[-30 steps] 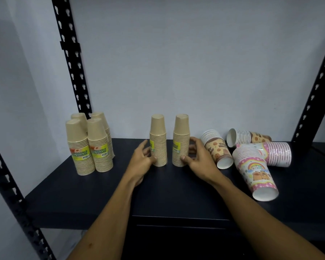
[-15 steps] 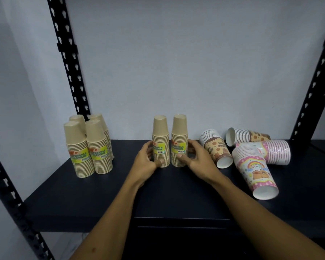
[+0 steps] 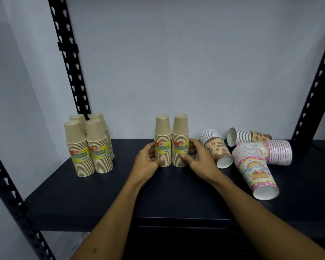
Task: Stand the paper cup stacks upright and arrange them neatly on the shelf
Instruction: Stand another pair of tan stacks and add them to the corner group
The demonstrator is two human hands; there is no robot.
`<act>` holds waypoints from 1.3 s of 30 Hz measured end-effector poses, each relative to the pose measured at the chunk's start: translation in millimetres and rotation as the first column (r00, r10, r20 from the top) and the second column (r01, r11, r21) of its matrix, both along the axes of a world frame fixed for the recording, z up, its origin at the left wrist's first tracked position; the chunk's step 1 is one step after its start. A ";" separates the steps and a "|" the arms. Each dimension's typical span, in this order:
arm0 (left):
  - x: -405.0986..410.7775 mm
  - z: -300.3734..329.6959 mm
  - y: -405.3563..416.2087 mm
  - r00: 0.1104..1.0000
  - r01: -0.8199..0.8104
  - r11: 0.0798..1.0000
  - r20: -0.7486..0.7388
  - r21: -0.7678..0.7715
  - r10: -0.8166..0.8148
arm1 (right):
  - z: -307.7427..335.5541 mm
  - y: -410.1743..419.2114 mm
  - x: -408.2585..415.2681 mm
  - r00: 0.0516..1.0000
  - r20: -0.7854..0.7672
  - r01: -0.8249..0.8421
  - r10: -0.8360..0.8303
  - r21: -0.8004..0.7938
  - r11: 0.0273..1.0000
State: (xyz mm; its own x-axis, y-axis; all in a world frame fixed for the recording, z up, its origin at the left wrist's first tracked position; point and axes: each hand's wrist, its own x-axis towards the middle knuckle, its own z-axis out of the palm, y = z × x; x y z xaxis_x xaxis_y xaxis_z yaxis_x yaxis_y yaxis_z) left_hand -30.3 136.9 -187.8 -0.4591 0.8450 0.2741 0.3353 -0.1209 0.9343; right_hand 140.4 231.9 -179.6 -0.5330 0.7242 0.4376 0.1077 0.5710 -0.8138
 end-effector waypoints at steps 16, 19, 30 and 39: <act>1.3 1.7 -1.5 0.999 -0.033 0.999 0.019 0.015 0.033 | -0.7 1.3 -1.1 0.997 -0.014 0.076 -0.076 0.023 0.997; 1.1 1.9 -1.6 0.999 -0.037 0.999 0.019 0.010 0.037 | 0.8 -0.3 -0.1 0.996 -0.006 0.084 -0.084 0.027 0.996; 2.2 4.0 -3.2 0.999 -0.040 0.999 -0.003 0.005 0.040 | 0.2 -1.7 1.0 0.998 0.007 0.066 -0.066 0.052 0.996; 2.1 4.0 -4.0 0.999 -0.049 0.999 -0.011 0.010 0.049 | -1.6 1.4 -0.3 0.998 0.001 0.060 -0.060 0.061 0.996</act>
State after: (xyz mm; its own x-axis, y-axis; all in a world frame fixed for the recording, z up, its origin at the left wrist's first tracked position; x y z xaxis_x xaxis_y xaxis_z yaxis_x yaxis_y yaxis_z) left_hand -28.1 133.0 -183.8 -0.4972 0.8188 0.2869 0.3512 -0.1125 0.9295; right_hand 140.1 233.3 -181.2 -0.4907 0.7267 0.4807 0.1454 0.6123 -0.7771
